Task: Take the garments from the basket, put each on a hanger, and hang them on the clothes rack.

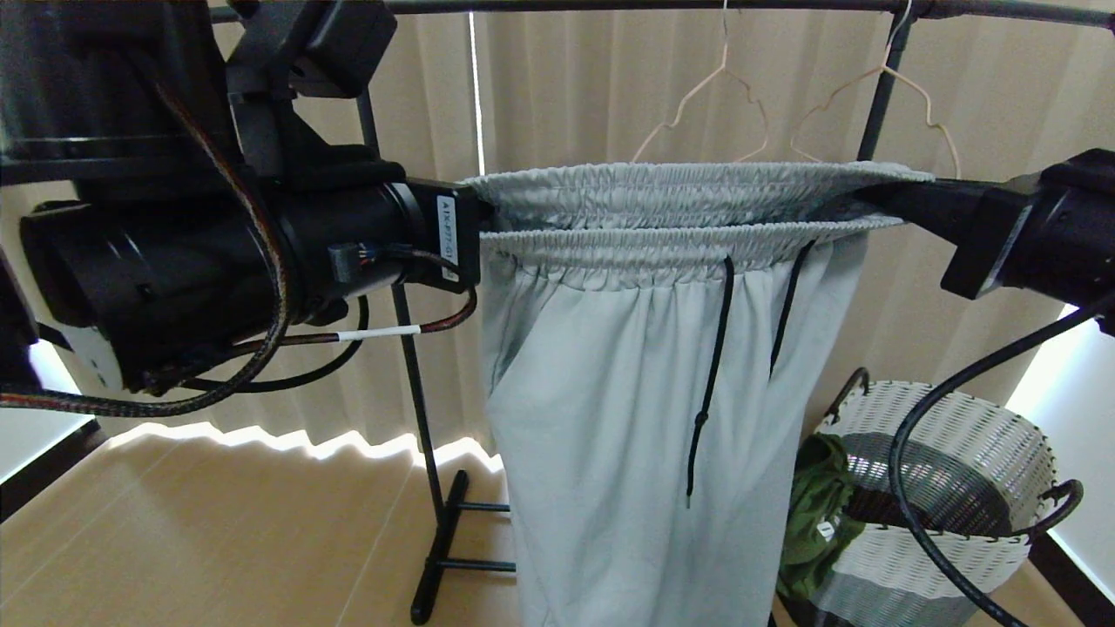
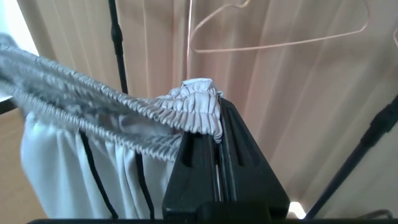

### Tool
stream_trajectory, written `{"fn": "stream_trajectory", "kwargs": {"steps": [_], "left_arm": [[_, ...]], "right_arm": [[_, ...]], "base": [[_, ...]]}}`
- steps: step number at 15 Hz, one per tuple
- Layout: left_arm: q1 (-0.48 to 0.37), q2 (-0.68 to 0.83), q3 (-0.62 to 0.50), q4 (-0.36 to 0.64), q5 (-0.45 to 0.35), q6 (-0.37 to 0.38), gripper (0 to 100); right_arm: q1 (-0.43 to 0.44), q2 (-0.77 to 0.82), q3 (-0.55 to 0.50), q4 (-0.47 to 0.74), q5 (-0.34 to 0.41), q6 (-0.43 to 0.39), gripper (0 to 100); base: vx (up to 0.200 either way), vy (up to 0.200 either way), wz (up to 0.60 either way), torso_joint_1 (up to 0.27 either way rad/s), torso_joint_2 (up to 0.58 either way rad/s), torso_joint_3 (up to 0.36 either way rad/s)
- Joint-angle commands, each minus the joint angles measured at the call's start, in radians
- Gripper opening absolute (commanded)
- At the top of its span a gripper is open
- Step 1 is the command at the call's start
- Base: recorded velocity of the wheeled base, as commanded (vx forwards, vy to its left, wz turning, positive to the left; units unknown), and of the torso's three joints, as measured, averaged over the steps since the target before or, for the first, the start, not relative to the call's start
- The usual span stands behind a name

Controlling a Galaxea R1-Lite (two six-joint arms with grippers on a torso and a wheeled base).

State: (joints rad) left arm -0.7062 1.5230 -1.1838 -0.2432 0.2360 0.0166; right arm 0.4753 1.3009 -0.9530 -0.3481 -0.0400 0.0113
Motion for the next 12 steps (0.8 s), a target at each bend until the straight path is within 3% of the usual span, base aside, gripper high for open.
{"fn": "stream_trajectory", "kwargs": {"steps": [1,5,7,9,12], "left_arm": [[0.005,0.039,-0.030,0.001,0.011,0.000,0],[0.011,0.141,-0.155,0.002,0.068,-0.001,0],[0.019,0.190,-0.217,0.002,0.080,-0.001,0],[0.027,0.212,-0.243,0.002,0.080,-0.001,0],[0.034,0.218,-0.235,0.002,0.079,-0.004,0]], "right_arm": [[0.003,-0.074,0.031,0.003,0.011,0.003,0],[0.062,-0.157,0.095,0.012,0.032,0.033,0],[0.069,-0.186,0.122,0.012,0.081,0.035,0],[0.069,-0.203,0.134,0.011,0.124,0.033,0],[0.068,-0.209,0.151,0.011,0.132,0.033,0]], "base": [[0.000,0.000,0.00,0.000,0.00,0.000],[0.000,0.000,0.00,0.000,0.00,0.000],[0.000,0.000,0.00,0.000,0.00,0.000],[0.000,0.000,0.00,0.000,0.00,0.000],[0.000,0.000,0.00,0.000,0.00,0.000]]}}
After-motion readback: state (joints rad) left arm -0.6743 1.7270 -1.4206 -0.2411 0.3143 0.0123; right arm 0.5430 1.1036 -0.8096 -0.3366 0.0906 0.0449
